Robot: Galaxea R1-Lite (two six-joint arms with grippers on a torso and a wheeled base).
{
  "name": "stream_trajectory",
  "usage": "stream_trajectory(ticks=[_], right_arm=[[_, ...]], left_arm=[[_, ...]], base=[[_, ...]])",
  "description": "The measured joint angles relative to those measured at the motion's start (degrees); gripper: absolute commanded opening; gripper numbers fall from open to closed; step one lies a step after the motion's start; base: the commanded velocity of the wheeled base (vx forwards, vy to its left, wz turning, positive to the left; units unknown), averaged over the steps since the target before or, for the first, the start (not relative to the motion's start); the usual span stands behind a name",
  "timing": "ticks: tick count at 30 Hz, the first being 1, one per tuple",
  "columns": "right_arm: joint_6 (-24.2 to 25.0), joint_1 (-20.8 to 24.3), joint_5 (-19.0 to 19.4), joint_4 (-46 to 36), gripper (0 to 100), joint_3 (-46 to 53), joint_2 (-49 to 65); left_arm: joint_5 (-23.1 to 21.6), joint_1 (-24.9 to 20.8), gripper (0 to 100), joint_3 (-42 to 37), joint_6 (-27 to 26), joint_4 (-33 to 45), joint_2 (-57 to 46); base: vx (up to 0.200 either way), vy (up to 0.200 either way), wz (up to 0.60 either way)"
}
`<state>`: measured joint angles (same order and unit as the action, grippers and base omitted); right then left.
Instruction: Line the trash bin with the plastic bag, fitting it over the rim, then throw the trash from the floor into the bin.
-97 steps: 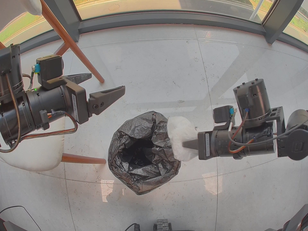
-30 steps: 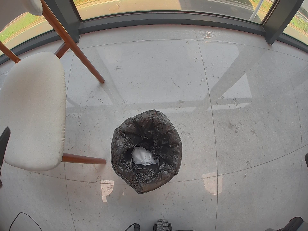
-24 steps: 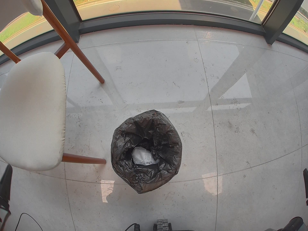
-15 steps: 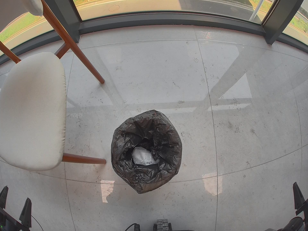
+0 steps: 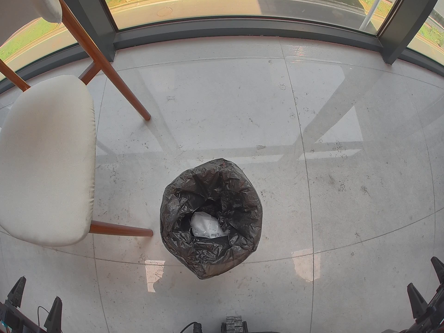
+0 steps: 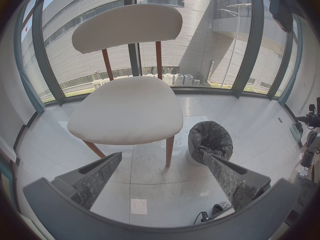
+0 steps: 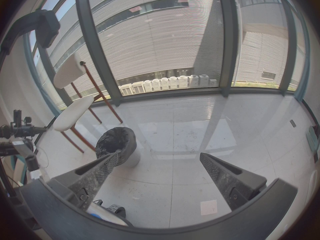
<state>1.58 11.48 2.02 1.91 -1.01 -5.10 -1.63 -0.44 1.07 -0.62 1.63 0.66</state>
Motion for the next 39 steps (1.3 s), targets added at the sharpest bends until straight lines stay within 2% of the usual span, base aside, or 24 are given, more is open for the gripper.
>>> stream_trajectory(ticks=[3,7,10,12,15,18,21,25,29,35,39], right_arm=[[2.00,0.00,-3.61,0.49,100,0.00,0.09],[4.57,0.00,-12.28,0.98,100,0.00,0.11],[4.79,0.00,-14.49,1.06,100,0.00,0.11],[3.67,0.00,-13.62,0.99,100,0.00,0.11],[2.08,0.00,-8.05,-0.37,100,0.00,0.11],[1.58,-0.49,-5.44,-2.12,100,0.00,0.09],[1.28,-2.84,-5.06,-2.34,100,0.00,-0.07],[-0.41,-9.17,-4.23,-2.27,100,0.00,-0.13],[-1.49,-13.26,-2.84,-2.21,100,0.00,0.72],[-2.67,-12.11,-1.27,-1.96,100,0.02,3.01],[-0.55,-11.51,-2.00,-1.87,100,0.02,3.69]], left_arm=[[0.22,0.13,100,-0.04,0.38,-0.05,-0.06],[0.73,0.20,100,-0.06,1.00,-0.20,-0.11],[1.04,0.22,100,-0.06,1.24,-0.30,-0.13],[1.15,0.22,100,-0.06,1.30,-0.38,-0.13],[1.34,0.22,100,-0.06,1.40,-0.44,-0.11],[1.45,0.23,100,-0.06,1.49,-0.51,-0.11],[1.48,0.23,100,-0.06,1.52,-0.55,-0.11],[1.52,0.28,100,-0.06,1.55,-0.60,-0.09],[1.50,0.23,100,-0.06,1.46,-0.63,-0.06],[1.17,0.22,100,-0.09,0.55,-0.79,-0.02],[0.84,0.17,100,-0.09,0.13,-0.85,0.00]], base=[[0.000,0.000,0.00],[0.000,0.000,0.00],[0.000,0.000,0.00],[0.000,0.000,0.00],[0.000,0.000,0.00],[0.000,0.000,0.00],[0.000,0.000,0.00],[0.000,0.000,0.00],[0.000,0.000,0.00],[0.000,0.000,0.00],[0.000,0.000,0.00]])
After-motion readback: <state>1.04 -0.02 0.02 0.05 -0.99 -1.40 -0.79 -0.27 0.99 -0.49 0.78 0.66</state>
